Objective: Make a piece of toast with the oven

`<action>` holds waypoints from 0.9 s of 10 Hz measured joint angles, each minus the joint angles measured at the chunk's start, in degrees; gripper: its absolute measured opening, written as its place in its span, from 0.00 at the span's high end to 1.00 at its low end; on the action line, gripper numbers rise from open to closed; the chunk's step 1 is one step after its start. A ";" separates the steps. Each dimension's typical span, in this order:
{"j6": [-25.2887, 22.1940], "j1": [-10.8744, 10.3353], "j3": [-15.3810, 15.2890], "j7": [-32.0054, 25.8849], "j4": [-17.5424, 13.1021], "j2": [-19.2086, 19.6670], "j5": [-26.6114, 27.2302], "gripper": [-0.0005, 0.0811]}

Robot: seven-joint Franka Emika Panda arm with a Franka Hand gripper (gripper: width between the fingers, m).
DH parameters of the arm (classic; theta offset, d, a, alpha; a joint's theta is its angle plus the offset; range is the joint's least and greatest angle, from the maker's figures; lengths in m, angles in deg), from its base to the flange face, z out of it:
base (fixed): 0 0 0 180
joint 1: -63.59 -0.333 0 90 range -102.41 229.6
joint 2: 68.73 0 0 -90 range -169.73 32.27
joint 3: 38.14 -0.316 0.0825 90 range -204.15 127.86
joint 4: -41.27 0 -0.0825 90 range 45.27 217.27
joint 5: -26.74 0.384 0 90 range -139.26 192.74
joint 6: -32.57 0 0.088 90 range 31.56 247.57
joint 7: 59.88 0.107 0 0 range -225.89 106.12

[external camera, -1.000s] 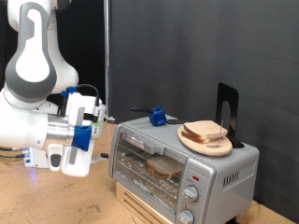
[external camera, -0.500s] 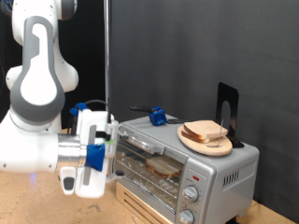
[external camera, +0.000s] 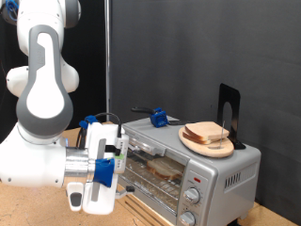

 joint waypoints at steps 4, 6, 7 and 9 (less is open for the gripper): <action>0.51 -0.76 -0.50 9.48 -12.70 9.73 -0.54 0.00; 2.11 -1.60 -0.87 10.43 -18.60 14.50 -0.48 0.00; 1.91 -1.51 -0.87 10.31 -18.40 14.41 -0.42 0.00; -1.22 -0.33 -1.56 2.56 -18.29 14.67 2.67 0.00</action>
